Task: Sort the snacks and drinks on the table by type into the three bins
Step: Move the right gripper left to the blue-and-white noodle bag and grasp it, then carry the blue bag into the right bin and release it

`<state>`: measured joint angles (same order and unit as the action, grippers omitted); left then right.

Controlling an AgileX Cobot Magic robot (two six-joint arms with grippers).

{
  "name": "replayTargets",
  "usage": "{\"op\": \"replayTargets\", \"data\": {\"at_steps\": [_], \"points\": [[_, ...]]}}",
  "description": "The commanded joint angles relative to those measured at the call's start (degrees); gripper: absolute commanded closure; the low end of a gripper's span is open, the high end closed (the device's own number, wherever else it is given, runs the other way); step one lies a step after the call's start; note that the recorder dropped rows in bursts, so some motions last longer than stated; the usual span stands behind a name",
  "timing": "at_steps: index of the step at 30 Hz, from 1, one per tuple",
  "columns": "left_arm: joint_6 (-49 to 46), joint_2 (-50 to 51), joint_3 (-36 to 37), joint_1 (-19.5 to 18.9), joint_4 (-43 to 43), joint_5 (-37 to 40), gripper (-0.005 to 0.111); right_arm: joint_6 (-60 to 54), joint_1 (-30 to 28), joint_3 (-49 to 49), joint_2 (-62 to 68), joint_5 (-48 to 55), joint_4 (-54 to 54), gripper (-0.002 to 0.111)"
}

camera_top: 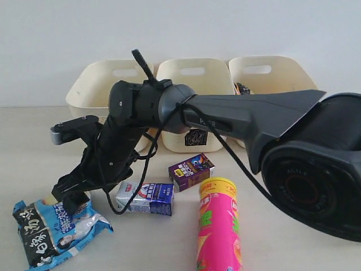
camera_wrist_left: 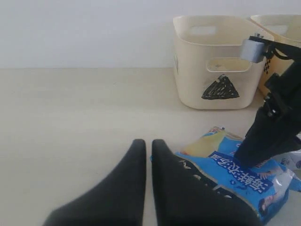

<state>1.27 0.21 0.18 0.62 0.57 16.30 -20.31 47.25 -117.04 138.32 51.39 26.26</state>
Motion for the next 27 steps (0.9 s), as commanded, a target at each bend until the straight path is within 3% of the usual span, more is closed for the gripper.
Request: {"op": "replayTargets", "data": {"at_steps": [1,11,13,16,17,27], "points": [[0.3,-0.2,-0.2,-0.2,-0.1,-0.4,0.102,-0.2,0.2,-0.9,1.6,-1.1,0.1,0.034],[0.3,-0.2,-0.2,-0.2,-0.1,-0.4,0.102,-4.7,0.7,-1.9,4.4,-1.4,3.8,0.038],[0.3,-0.2,-0.2,-0.2,-0.1,-0.4,0.102,-4.8,0.7,-1.9,4.4,-1.4,3.8,0.054],[0.3,-0.2,-0.2,-0.2,-0.1,-0.4,0.102,-5.5,0.7,-1.9,4.3,-0.9,3.8,0.101],[0.3,-0.2,-0.2,-0.2,-0.1,-0.4,0.102,-5.5,0.7,-1.9,4.2,-0.9,4.0,0.107],[0.3,-0.2,-0.2,-0.2,-0.1,-0.3,0.102,-6.2,-0.6,-1.9,-1.7,1.8,5.1,0.108]]}}
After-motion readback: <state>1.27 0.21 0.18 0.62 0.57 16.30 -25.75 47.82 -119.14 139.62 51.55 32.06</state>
